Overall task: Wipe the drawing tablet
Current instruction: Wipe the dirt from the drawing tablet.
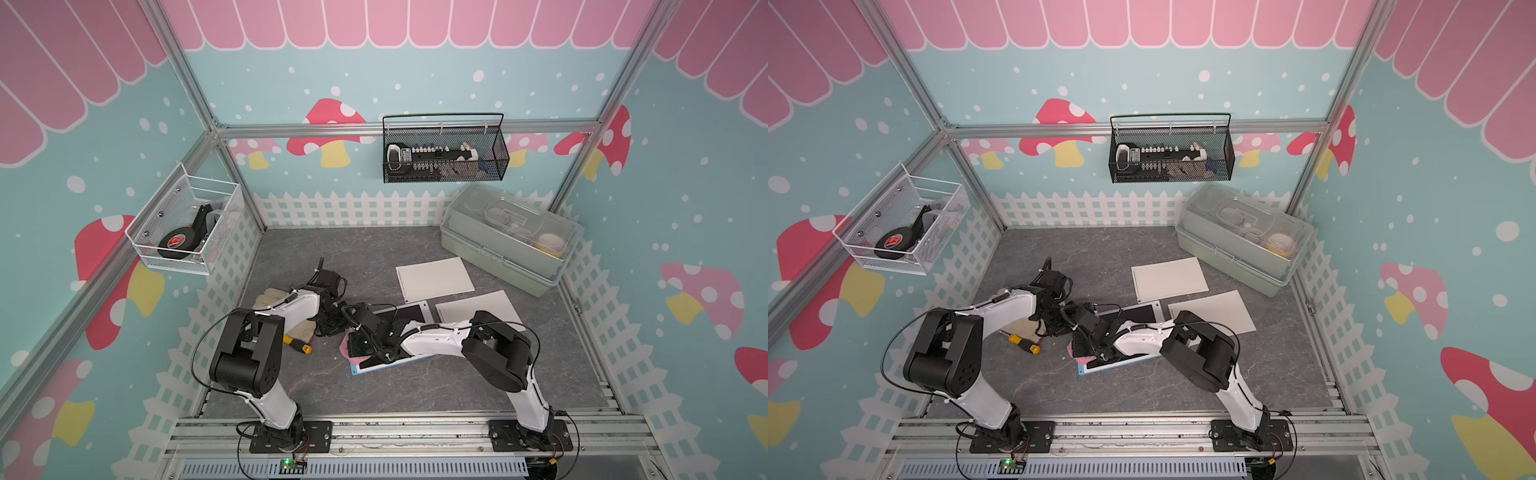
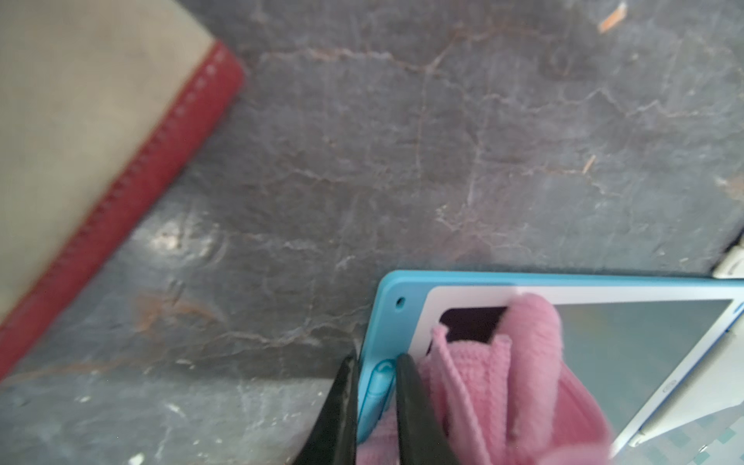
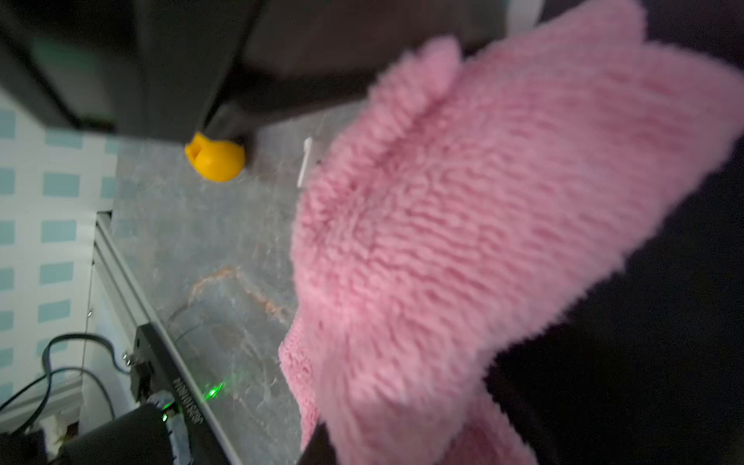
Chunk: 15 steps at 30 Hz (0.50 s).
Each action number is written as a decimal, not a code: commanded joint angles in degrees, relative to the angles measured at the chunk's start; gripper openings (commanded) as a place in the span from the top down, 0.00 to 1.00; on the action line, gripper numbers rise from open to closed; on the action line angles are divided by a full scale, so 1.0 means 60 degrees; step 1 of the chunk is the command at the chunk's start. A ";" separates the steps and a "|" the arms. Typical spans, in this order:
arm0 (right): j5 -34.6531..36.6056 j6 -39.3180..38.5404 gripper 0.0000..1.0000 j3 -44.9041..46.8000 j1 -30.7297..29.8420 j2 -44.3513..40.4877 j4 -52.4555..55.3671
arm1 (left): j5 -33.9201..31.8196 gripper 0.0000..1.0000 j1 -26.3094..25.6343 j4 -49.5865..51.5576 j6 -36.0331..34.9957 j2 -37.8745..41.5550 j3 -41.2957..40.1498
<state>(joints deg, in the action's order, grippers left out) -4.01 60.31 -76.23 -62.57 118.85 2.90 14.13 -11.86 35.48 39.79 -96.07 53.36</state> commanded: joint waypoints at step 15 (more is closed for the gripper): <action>-0.0475 0.0260 1.00 0.1585 -0.0485 -0.0565 -0.0395 | -0.0301 0.83 -0.0030 0.0231 -0.0174 -0.0336 -0.0369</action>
<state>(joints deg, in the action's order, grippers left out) -5.89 60.31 -71.07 -66.54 116.40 -1.37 14.15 -11.77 35.38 39.62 -96.07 53.36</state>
